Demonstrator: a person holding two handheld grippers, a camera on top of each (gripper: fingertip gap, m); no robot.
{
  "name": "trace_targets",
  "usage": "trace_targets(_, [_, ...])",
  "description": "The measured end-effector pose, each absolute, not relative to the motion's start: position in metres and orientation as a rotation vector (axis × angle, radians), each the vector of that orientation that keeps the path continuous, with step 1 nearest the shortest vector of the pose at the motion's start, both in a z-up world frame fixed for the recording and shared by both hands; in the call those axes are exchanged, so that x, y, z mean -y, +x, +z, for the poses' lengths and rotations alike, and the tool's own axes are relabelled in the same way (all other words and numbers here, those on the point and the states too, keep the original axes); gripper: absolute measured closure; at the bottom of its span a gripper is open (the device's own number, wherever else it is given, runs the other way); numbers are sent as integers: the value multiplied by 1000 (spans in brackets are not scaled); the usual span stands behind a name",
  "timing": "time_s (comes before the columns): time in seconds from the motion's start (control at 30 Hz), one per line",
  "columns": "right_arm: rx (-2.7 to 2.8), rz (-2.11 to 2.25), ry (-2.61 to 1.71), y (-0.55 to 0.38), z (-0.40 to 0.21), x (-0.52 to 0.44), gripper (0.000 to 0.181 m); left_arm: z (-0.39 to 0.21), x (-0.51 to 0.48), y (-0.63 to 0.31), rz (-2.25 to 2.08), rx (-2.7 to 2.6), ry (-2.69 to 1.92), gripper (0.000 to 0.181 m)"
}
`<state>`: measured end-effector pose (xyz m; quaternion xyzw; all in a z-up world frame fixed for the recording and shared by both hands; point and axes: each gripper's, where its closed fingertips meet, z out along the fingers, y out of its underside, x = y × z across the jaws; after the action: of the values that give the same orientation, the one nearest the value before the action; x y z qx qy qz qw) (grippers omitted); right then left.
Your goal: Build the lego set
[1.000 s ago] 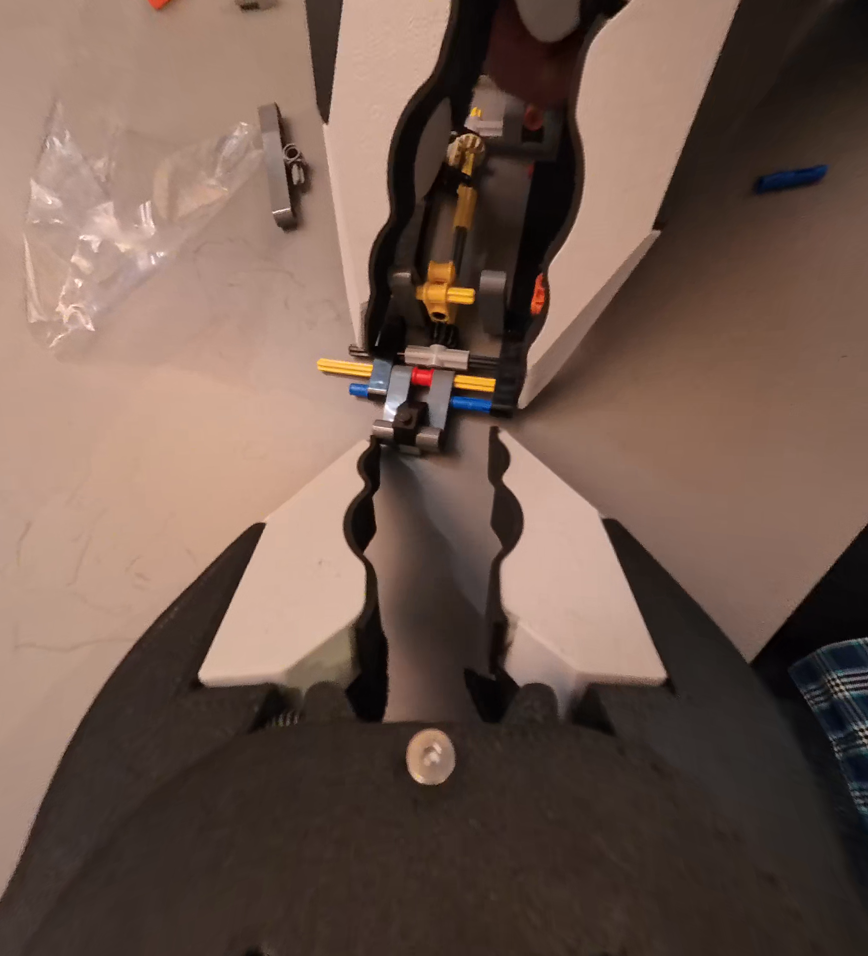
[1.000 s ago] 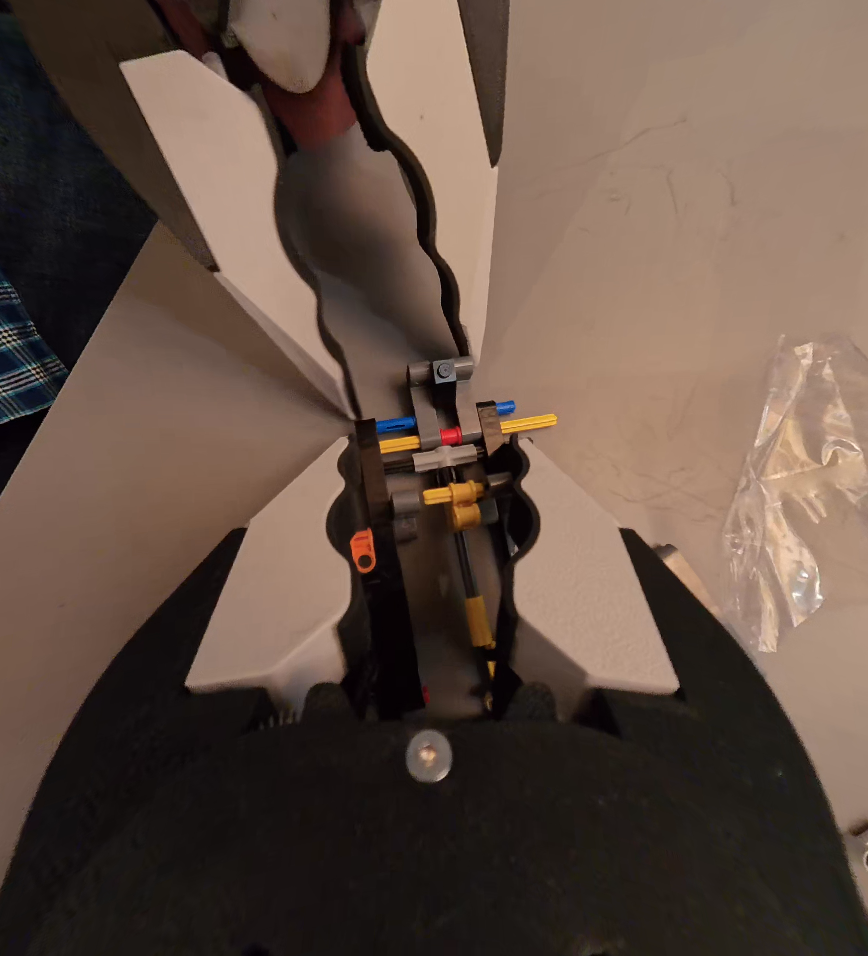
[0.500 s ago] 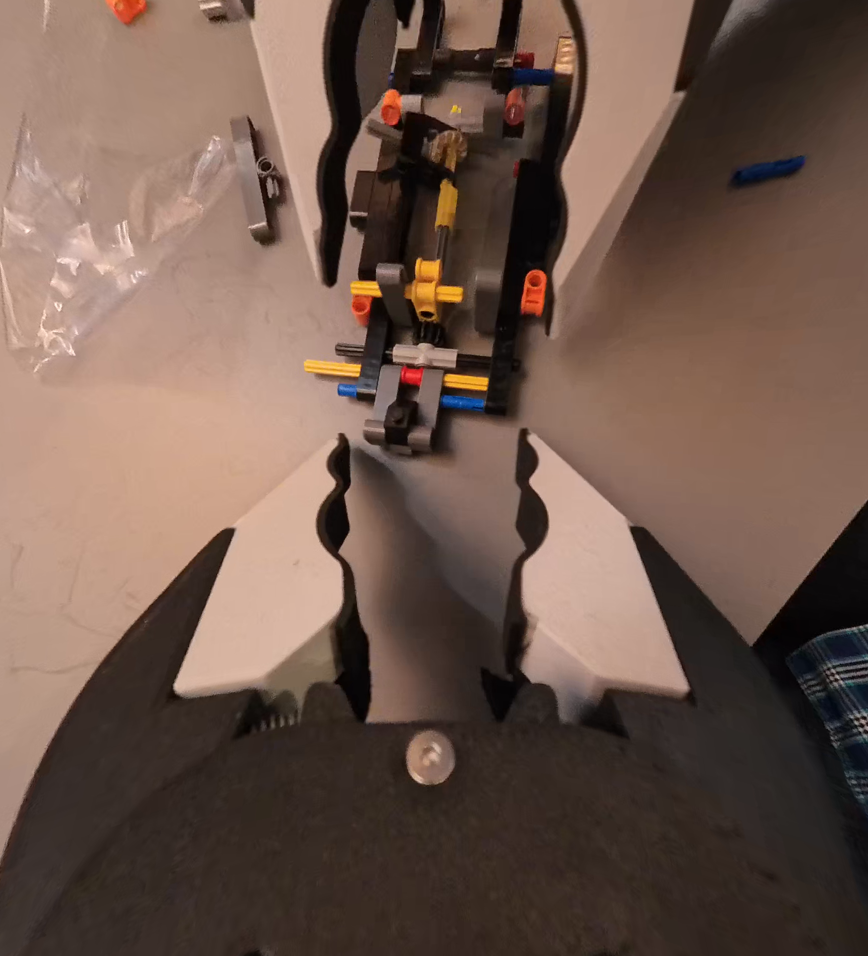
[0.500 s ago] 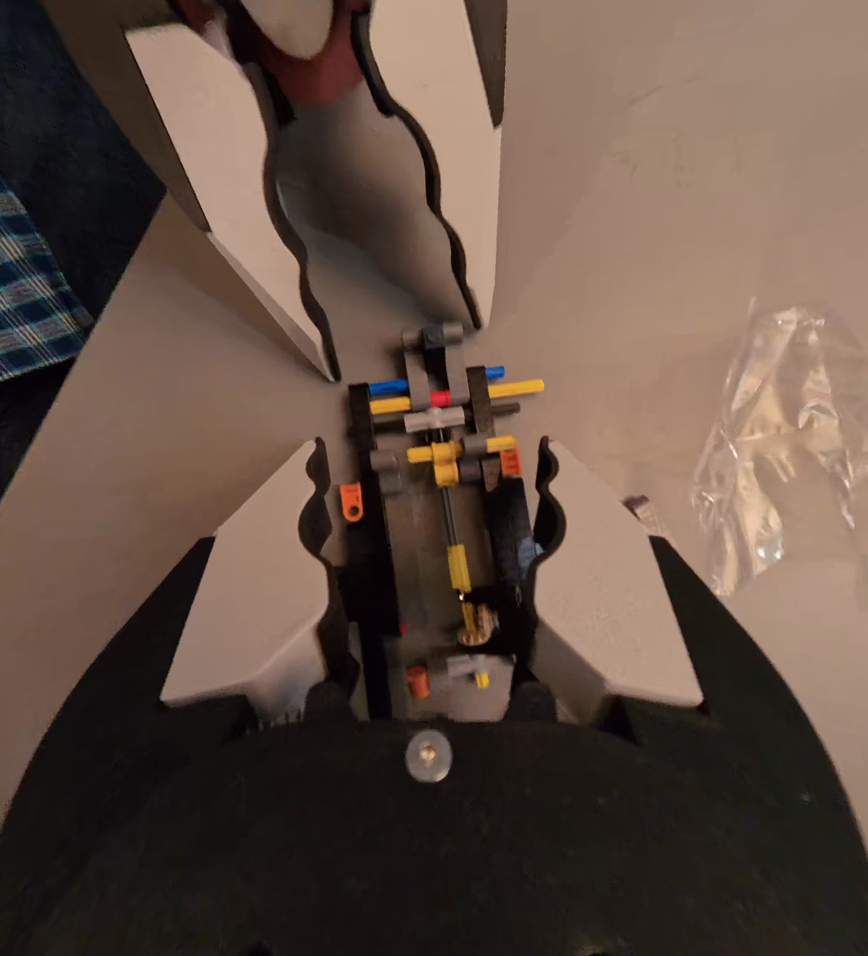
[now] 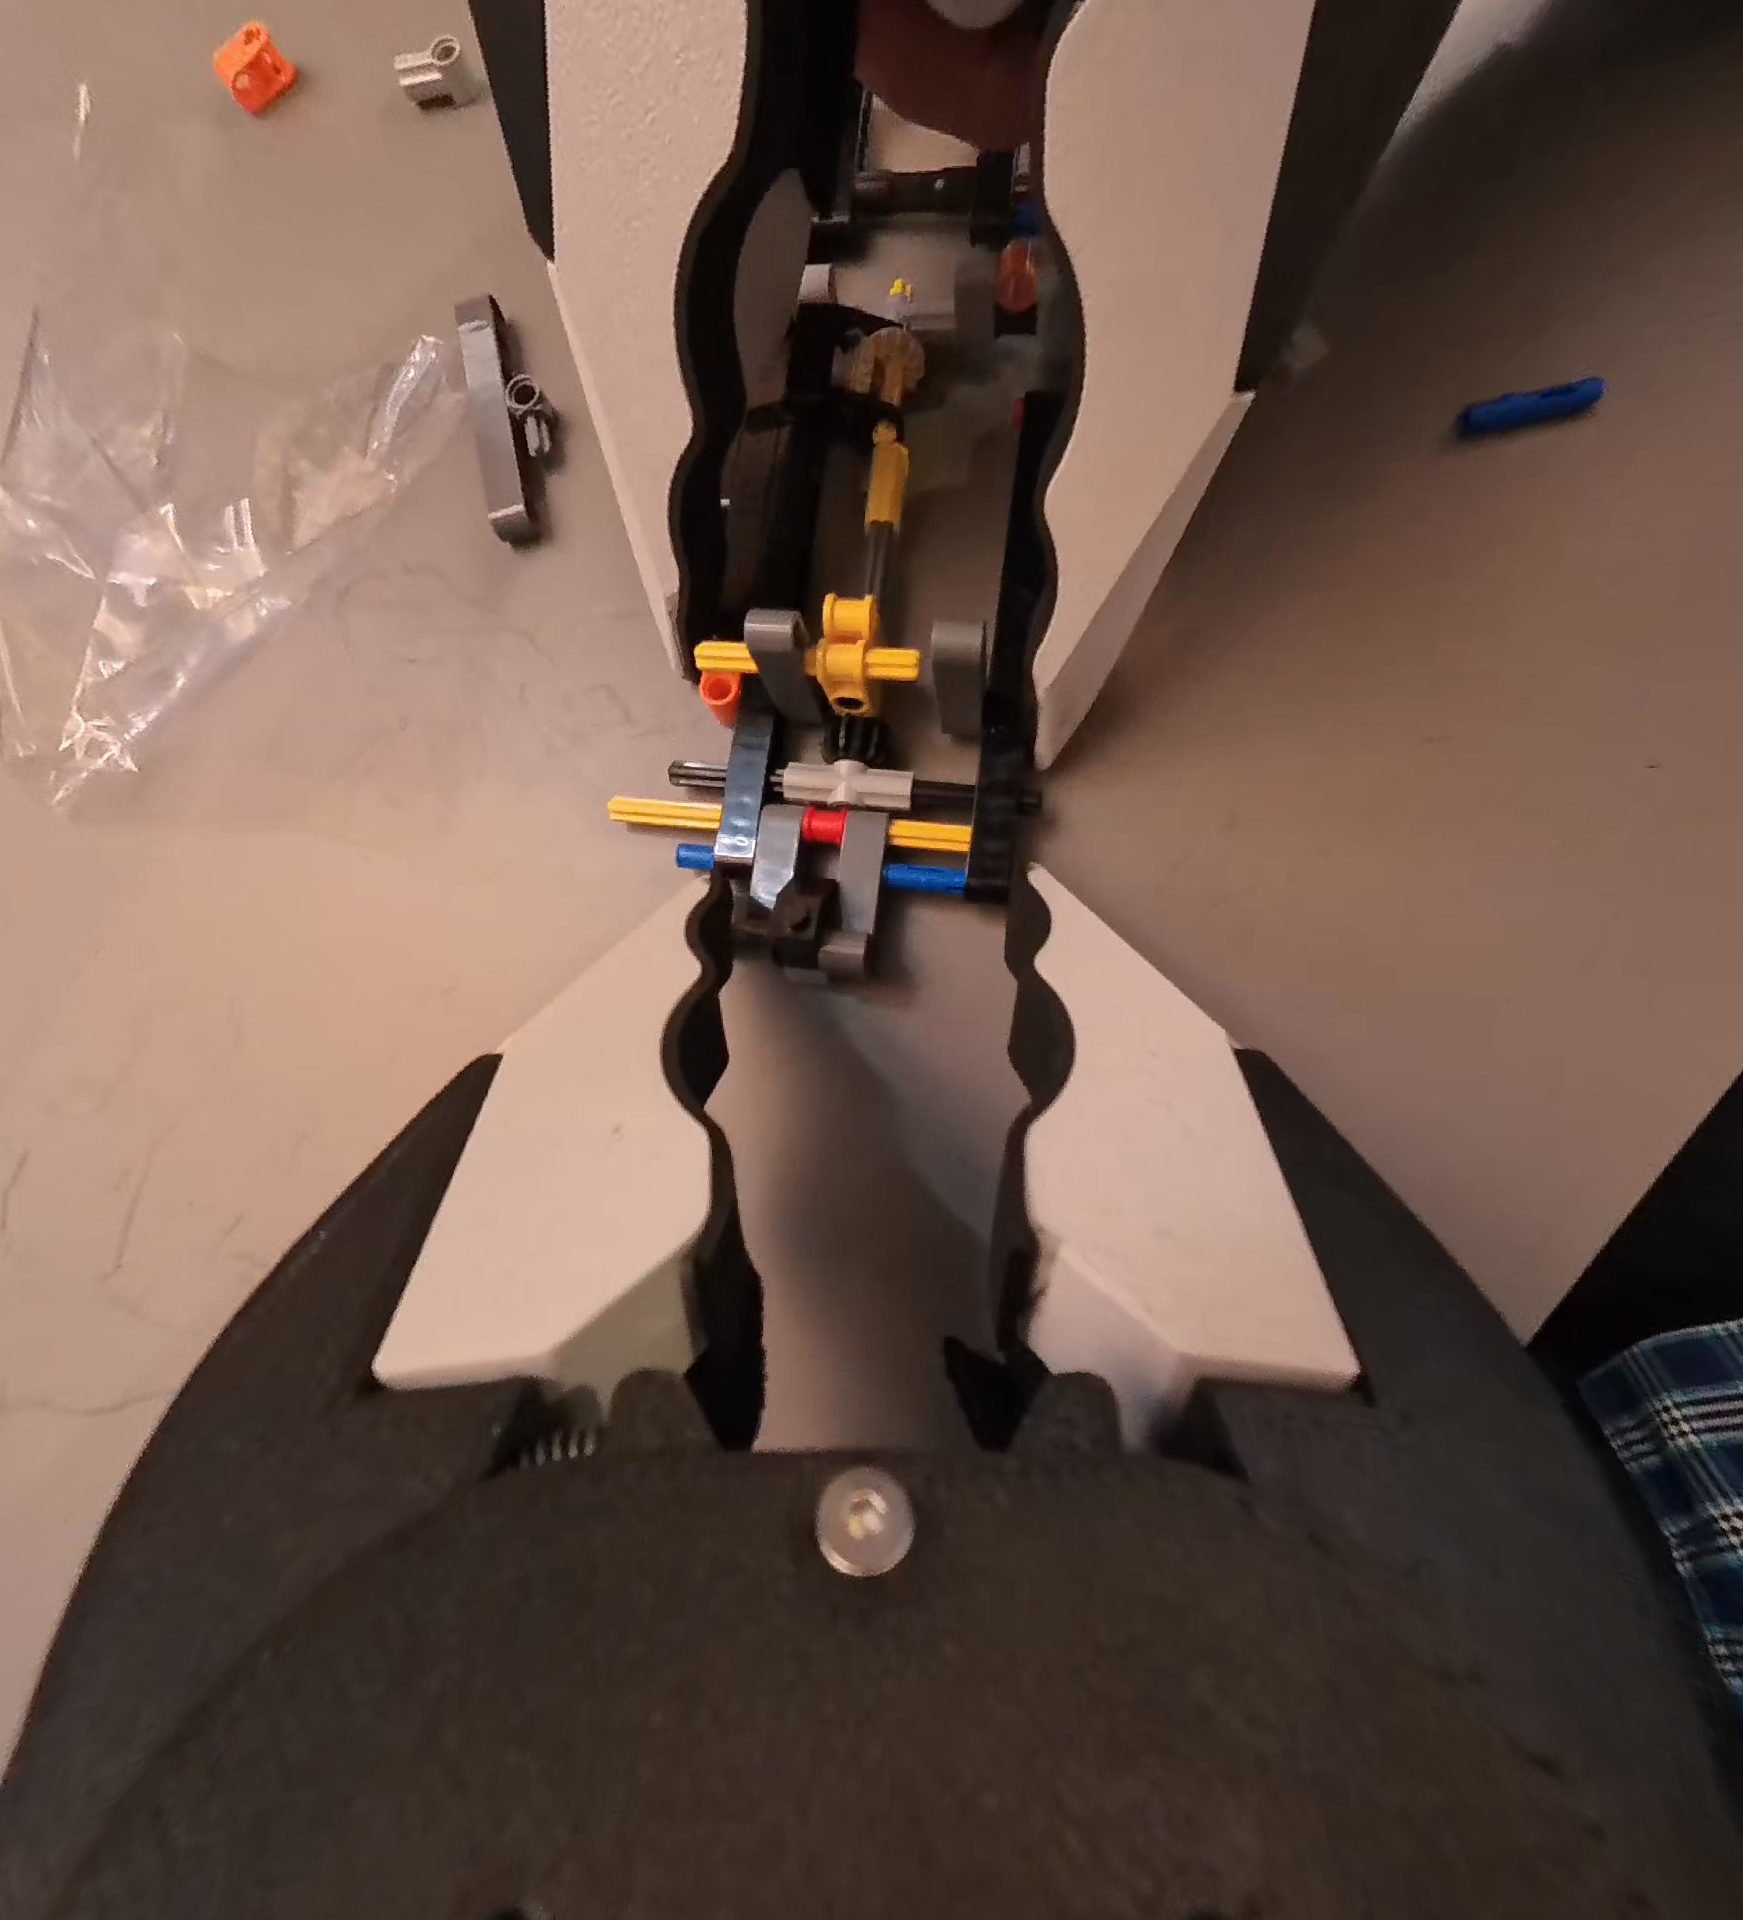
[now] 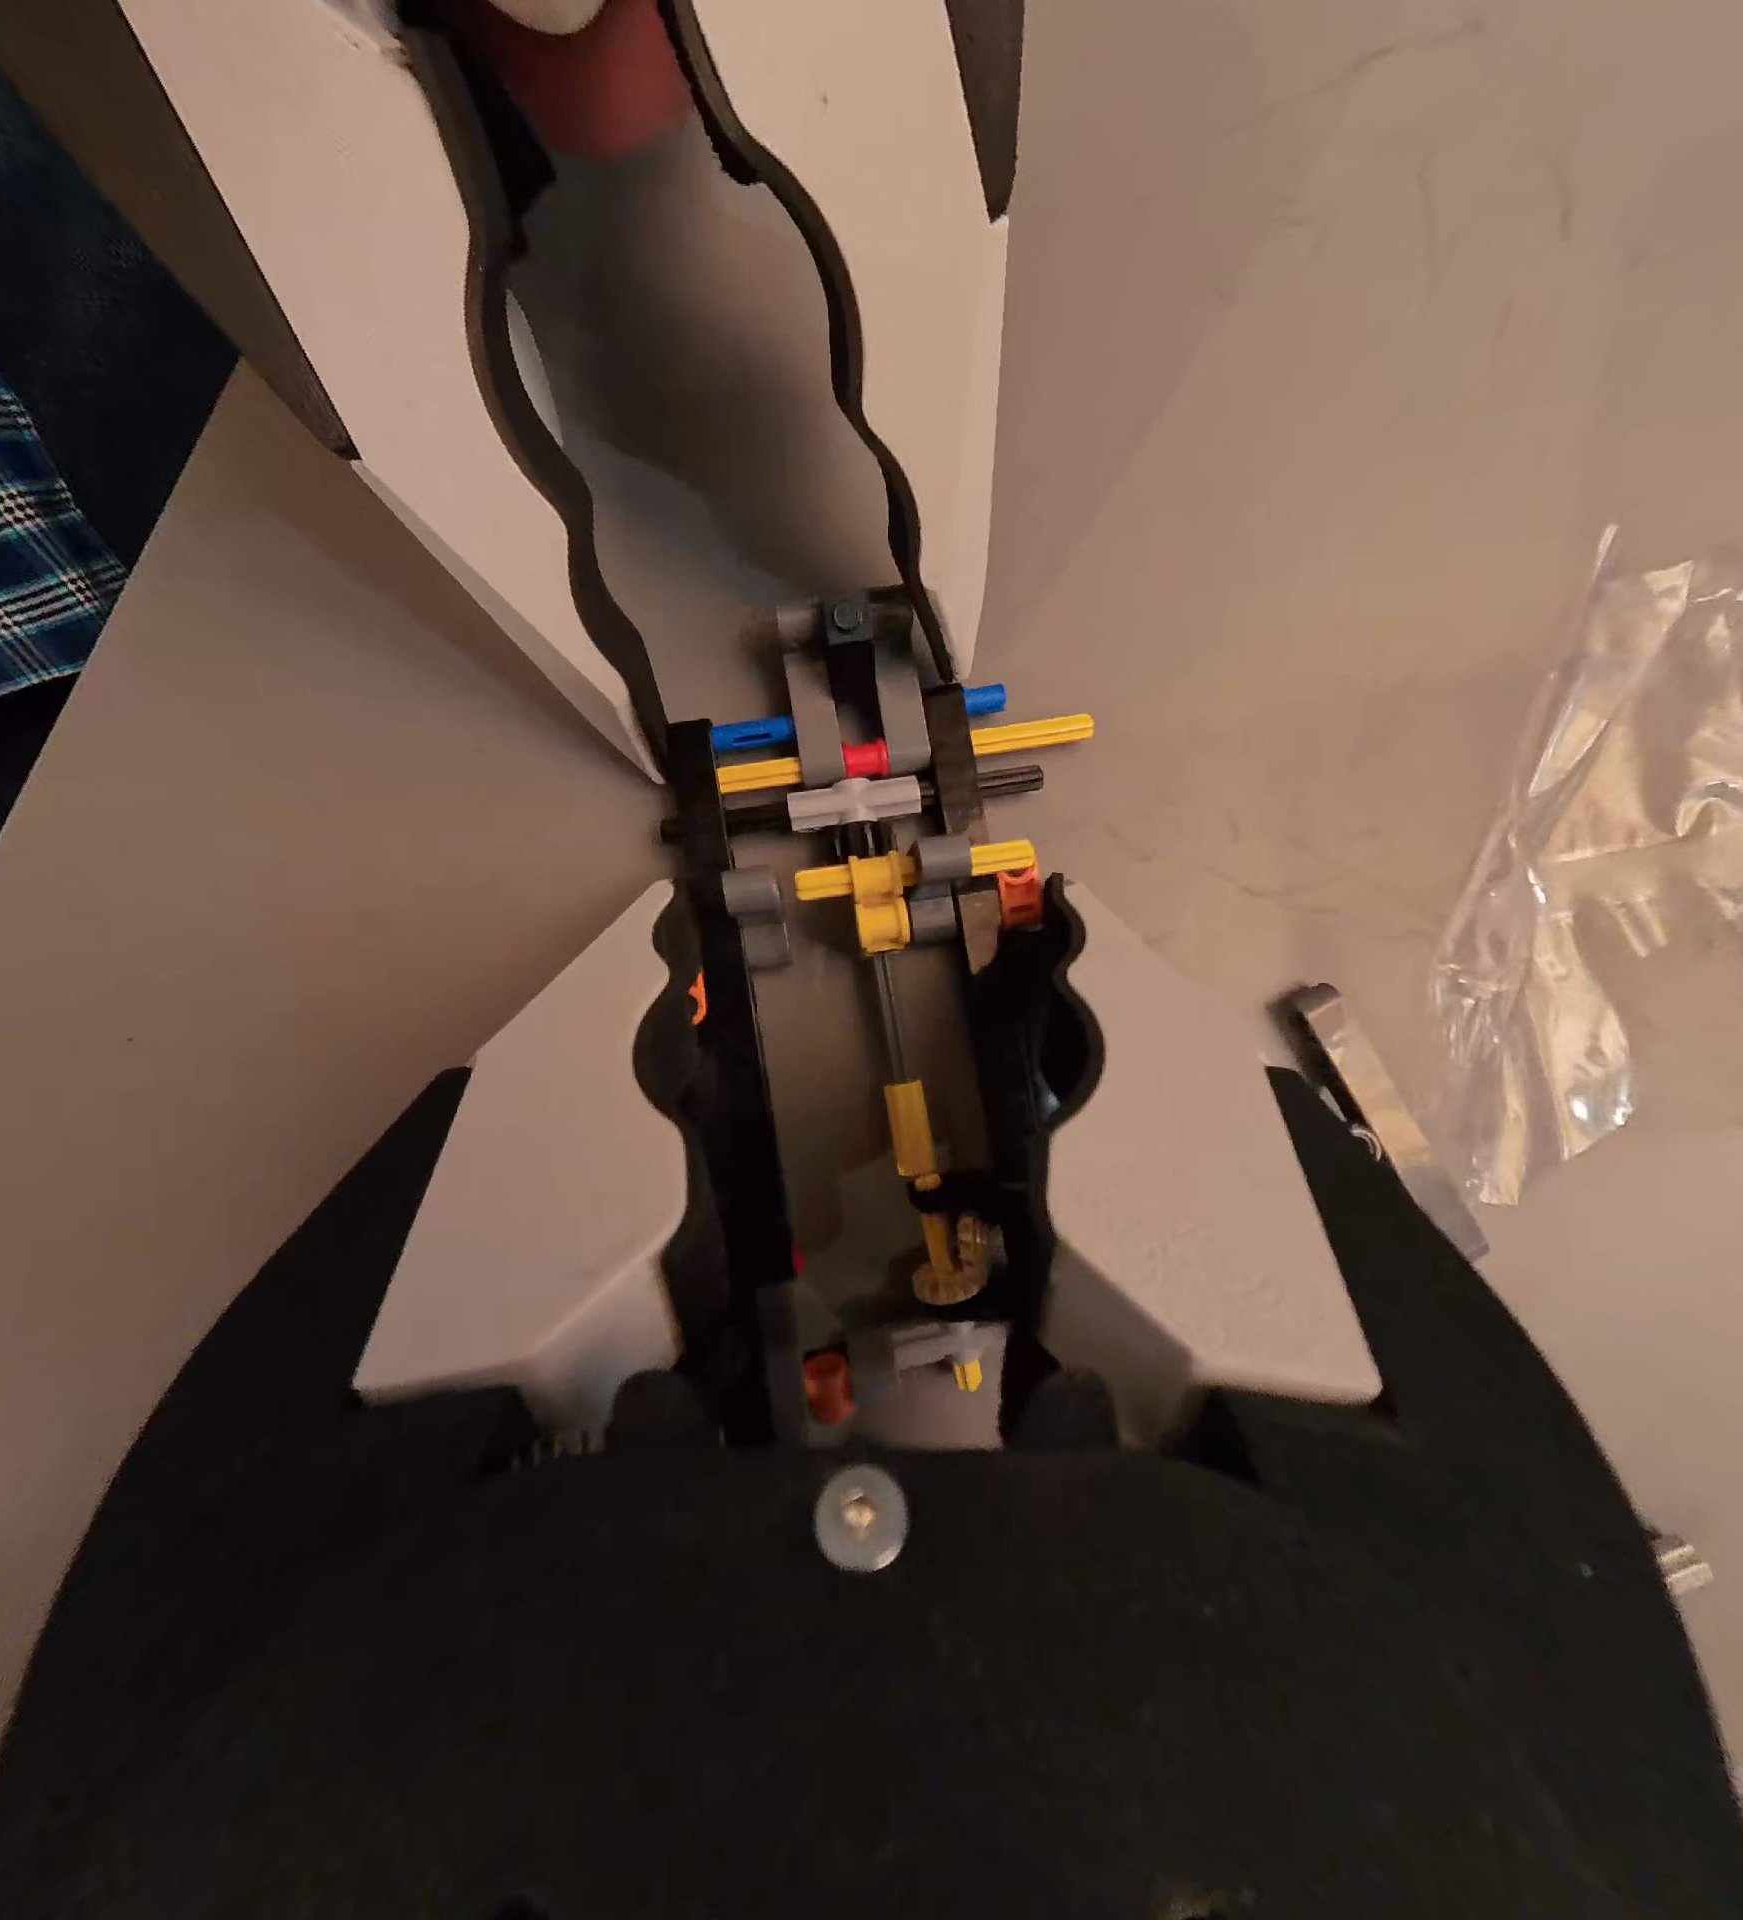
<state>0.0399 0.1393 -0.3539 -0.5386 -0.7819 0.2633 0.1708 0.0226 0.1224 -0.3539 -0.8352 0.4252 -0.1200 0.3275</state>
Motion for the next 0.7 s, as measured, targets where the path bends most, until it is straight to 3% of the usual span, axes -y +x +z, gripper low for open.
trace_targets(0.7, [2222,733,-1518,38,-355,-139,118,-355,-122,22,-345,-1143,-2191,132])
